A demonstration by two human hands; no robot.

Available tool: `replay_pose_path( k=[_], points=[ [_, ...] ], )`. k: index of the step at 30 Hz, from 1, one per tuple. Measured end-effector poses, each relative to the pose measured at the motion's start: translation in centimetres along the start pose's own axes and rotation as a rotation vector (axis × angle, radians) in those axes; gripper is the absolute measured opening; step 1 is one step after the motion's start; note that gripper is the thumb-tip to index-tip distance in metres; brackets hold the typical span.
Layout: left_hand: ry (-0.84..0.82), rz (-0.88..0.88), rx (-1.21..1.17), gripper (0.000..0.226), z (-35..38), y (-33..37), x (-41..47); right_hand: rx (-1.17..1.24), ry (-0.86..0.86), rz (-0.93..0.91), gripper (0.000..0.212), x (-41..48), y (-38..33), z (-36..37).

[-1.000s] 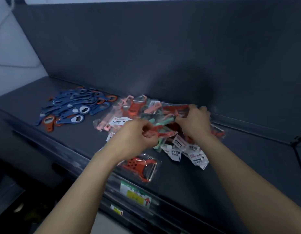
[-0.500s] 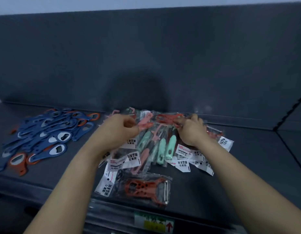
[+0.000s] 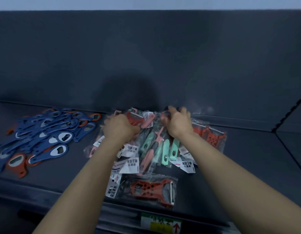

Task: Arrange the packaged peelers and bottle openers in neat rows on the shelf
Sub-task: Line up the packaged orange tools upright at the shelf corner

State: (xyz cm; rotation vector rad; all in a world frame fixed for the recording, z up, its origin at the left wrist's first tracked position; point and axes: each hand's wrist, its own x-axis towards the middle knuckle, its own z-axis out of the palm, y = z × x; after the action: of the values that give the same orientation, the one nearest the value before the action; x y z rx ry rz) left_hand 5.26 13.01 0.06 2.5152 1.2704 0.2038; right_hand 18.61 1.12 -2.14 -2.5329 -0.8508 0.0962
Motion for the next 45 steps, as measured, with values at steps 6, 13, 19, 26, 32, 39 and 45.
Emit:
replay_pose_path(
  k=[6,13,19,26,32,39,45],
  points=[
    [0.091,-0.037,-0.312,0.034,-1.7,-2.5,-1.3,-0.077,-0.144,-0.001,0.045,0.6,-0.3,0.4],
    [0.089,-0.07,-0.234,0.028,-2.0,-3.7,-1.4,-0.085,-0.218,-0.077,0.037,-0.1,0.3,-0.8],
    [0.029,-0.116,-0.075,0.083,-0.7,-2.7,-2.2,0.034,-0.063,0.001,0.043,0.0,0.4,-1.1],
    [-0.096,-0.125,0.039,0.1,-0.4,-2.6,-3.9,-0.101,-0.066,0.177,0.064,0.1,-1.0,0.5],
    [-0.003,-0.08,-0.107,0.038,-0.9,-2.9,-4.0,-0.052,-0.13,0.079,0.058,-0.4,0.0,-0.1],
    [0.12,0.055,-0.259,0.032,-0.8,0.5,-4.1,0.128,-0.127,0.019,0.058,-2.5,1.7,-2.2],
    [0.048,0.105,-0.295,0.032,0.9,2.3,-3.9,0.16,0.07,0.146,0.022,-3.4,4.1,-4.0]
  ],
)
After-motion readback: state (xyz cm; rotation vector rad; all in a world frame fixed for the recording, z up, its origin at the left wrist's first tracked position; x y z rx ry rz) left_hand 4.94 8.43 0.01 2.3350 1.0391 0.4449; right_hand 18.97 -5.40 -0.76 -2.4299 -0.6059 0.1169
